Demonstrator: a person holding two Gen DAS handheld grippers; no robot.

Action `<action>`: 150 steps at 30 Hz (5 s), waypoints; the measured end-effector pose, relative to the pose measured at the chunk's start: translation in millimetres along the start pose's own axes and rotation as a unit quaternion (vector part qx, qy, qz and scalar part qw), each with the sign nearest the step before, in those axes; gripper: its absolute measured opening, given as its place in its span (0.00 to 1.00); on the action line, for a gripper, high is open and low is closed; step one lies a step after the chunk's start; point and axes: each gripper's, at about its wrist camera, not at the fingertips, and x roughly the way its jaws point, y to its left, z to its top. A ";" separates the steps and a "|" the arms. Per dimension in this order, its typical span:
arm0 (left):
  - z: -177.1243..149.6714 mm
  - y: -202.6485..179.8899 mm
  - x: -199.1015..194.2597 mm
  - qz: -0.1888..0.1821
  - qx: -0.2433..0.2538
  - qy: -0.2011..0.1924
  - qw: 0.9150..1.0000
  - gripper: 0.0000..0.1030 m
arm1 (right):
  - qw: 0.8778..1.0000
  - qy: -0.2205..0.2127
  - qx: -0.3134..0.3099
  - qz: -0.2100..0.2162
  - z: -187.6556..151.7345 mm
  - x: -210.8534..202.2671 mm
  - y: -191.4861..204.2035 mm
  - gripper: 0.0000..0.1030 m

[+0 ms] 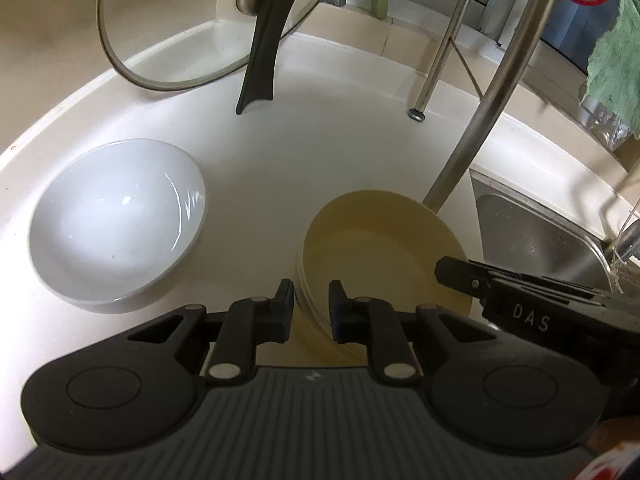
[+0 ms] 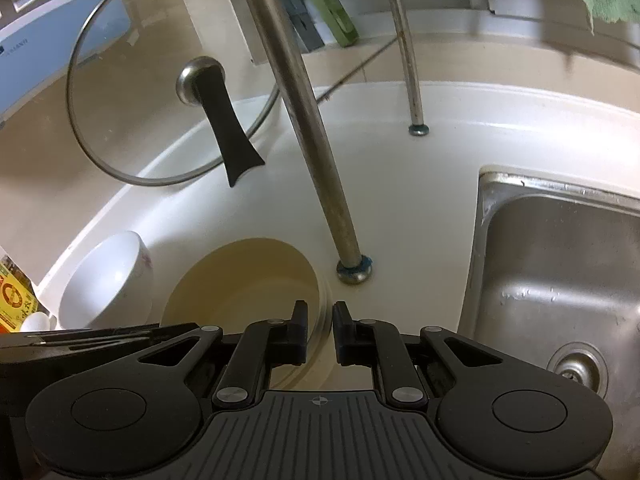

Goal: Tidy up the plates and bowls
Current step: 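Lower both grippers onto the cream bowl rim and close them, then carry the cream bowl with both grippers over the white bowl, then lower the cream bowl into the white bowl and open both grippers, then withdraw both grippers and move them toward the steel pot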

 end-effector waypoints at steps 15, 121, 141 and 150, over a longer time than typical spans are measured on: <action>3.0 18.3 -53.6 0.008 -0.036 -0.055 0.998 0.16 | 0.998 -0.027 -0.031 0.054 27.7 -31.2 29.8 0.13; -171.1 -5.0 -187.1 0.150 -0.087 -0.084 0.981 0.28 | 0.976 0.049 -0.131 0.168 -62.4 -148.2 17.4 0.72; -228.2 -53.1 -194.9 0.165 -0.102 -0.055 0.979 0.28 | 0.968 0.095 -0.172 0.159 -117.2 -170.9 -7.8 0.72; -234.8 -61.4 -194.7 0.174 -0.103 -0.047 0.978 0.28 | 0.965 0.108 -0.182 0.154 -123.2 -168.7 -9.4 0.72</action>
